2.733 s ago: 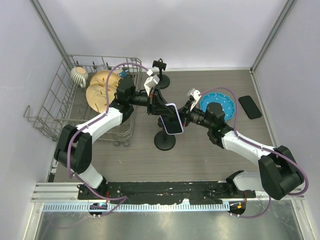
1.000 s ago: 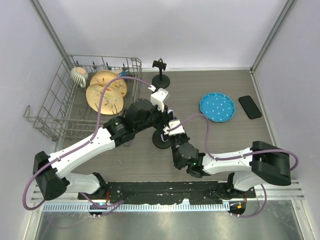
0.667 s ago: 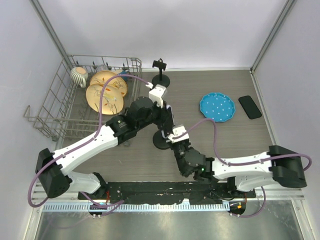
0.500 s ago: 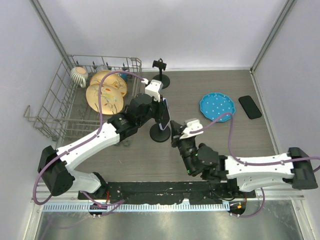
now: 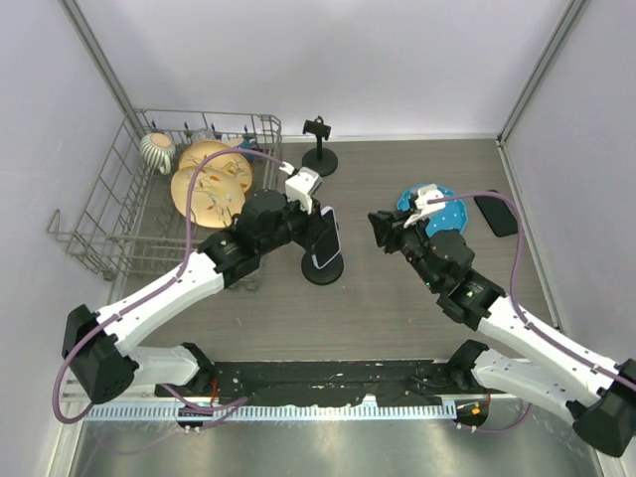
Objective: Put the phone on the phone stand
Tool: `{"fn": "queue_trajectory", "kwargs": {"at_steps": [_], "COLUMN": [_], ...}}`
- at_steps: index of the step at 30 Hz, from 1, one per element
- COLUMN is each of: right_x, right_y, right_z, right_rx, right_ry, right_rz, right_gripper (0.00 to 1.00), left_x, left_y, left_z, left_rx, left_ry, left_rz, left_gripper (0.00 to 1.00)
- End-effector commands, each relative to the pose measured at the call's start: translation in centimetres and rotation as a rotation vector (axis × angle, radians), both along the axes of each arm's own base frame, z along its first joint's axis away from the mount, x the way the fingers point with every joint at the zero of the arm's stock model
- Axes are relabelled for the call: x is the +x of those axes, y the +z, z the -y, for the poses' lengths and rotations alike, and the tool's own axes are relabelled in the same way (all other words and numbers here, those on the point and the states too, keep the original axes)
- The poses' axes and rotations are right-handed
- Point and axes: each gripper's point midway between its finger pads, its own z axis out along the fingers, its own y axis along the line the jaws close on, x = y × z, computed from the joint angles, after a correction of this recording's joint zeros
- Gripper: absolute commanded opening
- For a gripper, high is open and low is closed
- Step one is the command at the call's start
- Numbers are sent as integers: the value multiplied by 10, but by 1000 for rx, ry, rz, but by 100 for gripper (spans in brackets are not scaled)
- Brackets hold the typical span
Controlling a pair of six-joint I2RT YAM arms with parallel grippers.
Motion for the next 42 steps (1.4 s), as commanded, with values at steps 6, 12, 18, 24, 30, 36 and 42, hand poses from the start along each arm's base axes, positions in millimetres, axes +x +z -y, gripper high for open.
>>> {"fn": "queue_trajectory", "kwargs": {"at_steps": [6,12,18,24,30,36,42], "right_x": [-76,-70,-68,-48,-37,-38,-40], "right_y": [-13,-20,-24,-34,-28,-30,-32], "right_z": [-75,-91,-97,-87,-73,-78,-80], "right_rx": [135,103,72,14,2,28,43], "right_ry": [907,1012,1100,957,825,856,878], "right_rz": [74,78,75,79,96,77,71], "right_gripper": [71,67,55,59,68,69,69], "left_x": [-61,-75,-80,-65,-58,-51,-46], "left_y": [6,10,11,3,4,30,44], "left_z": [-6,13,32,39,36,23,8], "left_rx": [-83,-110,-142,-121,-92,-145,-138], "left_ry": [-394,-587,-766,-758,-712,-578,-458], "left_rz": [-42,-30,44,86,83,44,24], "left_gripper": [0,0,0,0,2,74,78]}}
